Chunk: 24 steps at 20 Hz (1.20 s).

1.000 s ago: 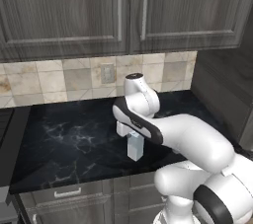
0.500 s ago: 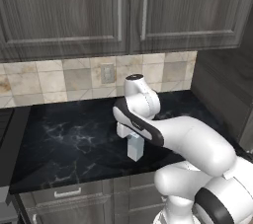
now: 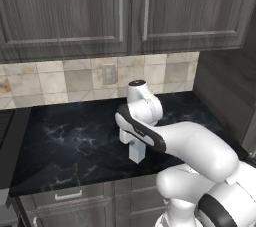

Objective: Move the drinks to the dining counter.

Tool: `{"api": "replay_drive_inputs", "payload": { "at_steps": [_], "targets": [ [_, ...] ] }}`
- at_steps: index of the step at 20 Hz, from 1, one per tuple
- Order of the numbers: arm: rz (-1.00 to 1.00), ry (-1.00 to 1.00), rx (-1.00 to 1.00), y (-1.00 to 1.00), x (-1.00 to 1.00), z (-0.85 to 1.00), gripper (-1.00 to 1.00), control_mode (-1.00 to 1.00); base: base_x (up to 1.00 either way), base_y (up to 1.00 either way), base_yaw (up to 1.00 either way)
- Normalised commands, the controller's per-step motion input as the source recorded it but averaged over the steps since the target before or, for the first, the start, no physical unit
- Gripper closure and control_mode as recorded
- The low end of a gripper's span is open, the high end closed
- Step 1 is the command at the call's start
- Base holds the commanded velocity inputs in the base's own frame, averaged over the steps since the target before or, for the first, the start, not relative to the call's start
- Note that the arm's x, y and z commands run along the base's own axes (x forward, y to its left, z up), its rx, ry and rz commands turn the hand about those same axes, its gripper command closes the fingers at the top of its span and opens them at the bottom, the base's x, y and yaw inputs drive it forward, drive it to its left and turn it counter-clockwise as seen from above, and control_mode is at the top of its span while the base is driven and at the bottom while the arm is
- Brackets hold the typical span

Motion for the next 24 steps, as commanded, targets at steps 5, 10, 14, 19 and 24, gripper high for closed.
{"api": "replay_drive_inputs", "payload": {
  "at_steps": [5, 10, 14, 19, 24],
  "targets": [
    [0.0, -0.01, 0.0, -0.2, 0.0, -0.15, -1.0, -1.0, 0.0, 0.0, 0.0],
    [0.0, 0.0, 0.0, -0.12, 0.0, -0.2, -1.0, -1.0, 0.0, 0.0, 0.0],
    [0.0, 0.0, 0.0, -0.03, 0.0, -0.18, 1.0, -1.0, 0.0, 0.0, 0.0],
    [0.0, 0.0, 0.0, 0.0, -0.03, 0.0, 1.0, -1.0, 0.0, 0.0, 0.0],
    [-0.02, -0.25, 0.0, 0.03, -0.22, 0.41, 1.0, -1.0, 0.0, 0.0, 0.0]
  ]
}}
